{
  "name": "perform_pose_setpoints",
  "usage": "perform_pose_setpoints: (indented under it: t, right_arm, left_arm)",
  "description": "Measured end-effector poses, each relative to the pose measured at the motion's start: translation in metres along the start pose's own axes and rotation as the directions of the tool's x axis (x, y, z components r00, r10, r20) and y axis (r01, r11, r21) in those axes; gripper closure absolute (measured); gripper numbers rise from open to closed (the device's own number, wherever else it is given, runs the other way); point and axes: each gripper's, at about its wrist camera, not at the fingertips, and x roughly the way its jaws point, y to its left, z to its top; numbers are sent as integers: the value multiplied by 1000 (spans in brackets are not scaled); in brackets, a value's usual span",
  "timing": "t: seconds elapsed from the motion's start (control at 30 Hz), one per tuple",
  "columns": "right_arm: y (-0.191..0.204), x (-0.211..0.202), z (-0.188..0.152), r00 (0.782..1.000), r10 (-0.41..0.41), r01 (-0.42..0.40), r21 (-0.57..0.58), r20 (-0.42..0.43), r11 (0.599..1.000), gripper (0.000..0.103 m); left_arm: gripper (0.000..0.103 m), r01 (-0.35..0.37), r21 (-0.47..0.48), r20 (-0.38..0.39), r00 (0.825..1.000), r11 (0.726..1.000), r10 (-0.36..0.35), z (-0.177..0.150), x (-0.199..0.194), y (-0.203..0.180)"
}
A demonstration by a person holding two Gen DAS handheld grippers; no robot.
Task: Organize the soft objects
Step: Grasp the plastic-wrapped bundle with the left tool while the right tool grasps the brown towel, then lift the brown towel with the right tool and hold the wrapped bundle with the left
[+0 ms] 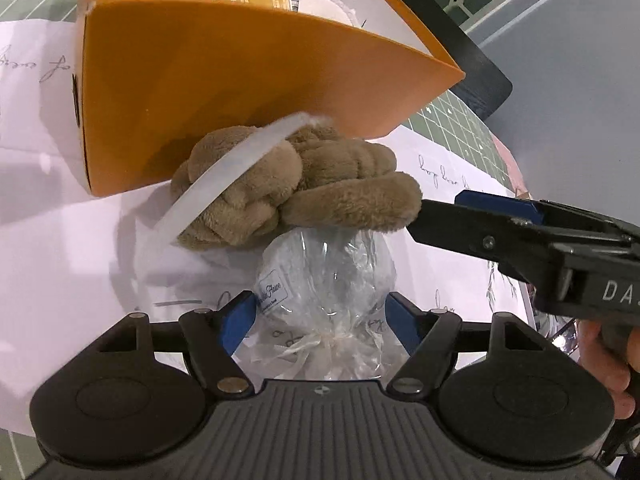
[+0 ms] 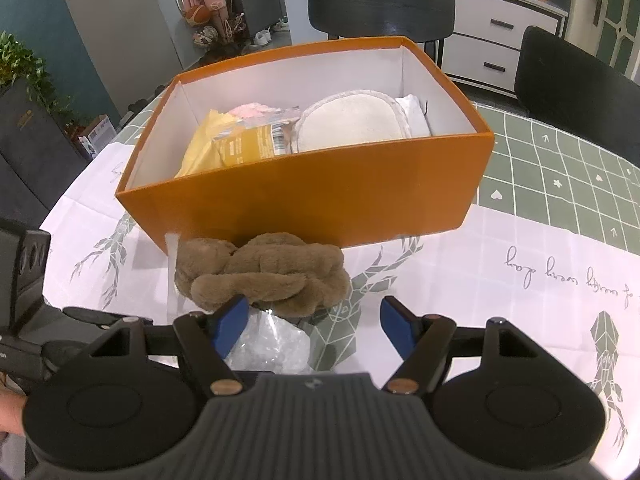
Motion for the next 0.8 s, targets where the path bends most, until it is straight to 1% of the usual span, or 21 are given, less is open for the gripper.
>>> perform_pose_setpoints:
  t: [0.07, 0.17, 0.23, 0.37, 0.43, 0.5, 0.6, 0.63, 0.67, 0.7, 0.73, 0.77, 0.8]
  right_arm:
    - [-1, 1, 0, 1000, -1, 1, 4, 1, 1000, 31]
    - [-1, 2, 0, 1000, 4, -4, 14, 3, 1000, 30]
    - [-2, 3, 1, 1000, 15, -15, 30, 8, 999, 28]
    - [-4, 10, 5, 997, 67, -69, 107, 22, 992, 17]
    - [-5, 19, 8, 995, 101, -102, 158, 12, 982, 16]
    - [-3, 34, 10, 989, 143, -136, 207, -20, 969, 15]
    - [2, 52, 11, 985, 165, -147, 261, -45, 954, 14]
    - [4, 57, 12, 985, 163, -143, 270, -54, 952, 18]
    - [6, 60, 12, 986, 156, -136, 268, -56, 954, 27]
    - [9, 60, 13, 988, 146, -129, 256, -50, 958, 30]
    - [10, 59, 14, 989, 139, -124, 244, -45, 962, 36]
    - [12, 57, 15, 991, 130, -117, 232, -41, 966, 46]
    - [11, 54, 14, 992, 120, -108, 224, -42, 969, 49]
  left_arm:
    - [36, -9, 36, 16, 1000, 999, 8, -3, -1, -3]
    - [42, 0, 54, 30, 1000, 999, -2, -2, -6, -2]
    - [44, 5, 63, 35, 999, 998, -8, -2, -13, -3]
    - [44, -1, 83, 41, 999, 997, -2, -1, -26, 0]
    - [45, -14, 100, 42, 999, 995, 10, -1, -31, 2]
    - [45, -22, 103, 45, 999, 994, 17, -1, -35, 6]
    - [45, -22, 100, 48, 999, 995, 18, -1, -37, 8]
    - [45, -22, 101, 49, 999, 995, 17, -1, -39, 10]
    - [45, -23, 101, 53, 998, 995, 18, -1, -40, 11]
    - [45, -23, 101, 54, 998, 995, 18, -1, -41, 12]
    - [45, -21, 101, 55, 998, 995, 16, -1, -43, 13]
    - [45, -21, 101, 57, 998, 995, 16, -1, -44, 14]
    - [45, -22, 100, 58, 998, 995, 17, -1, -47, 15]
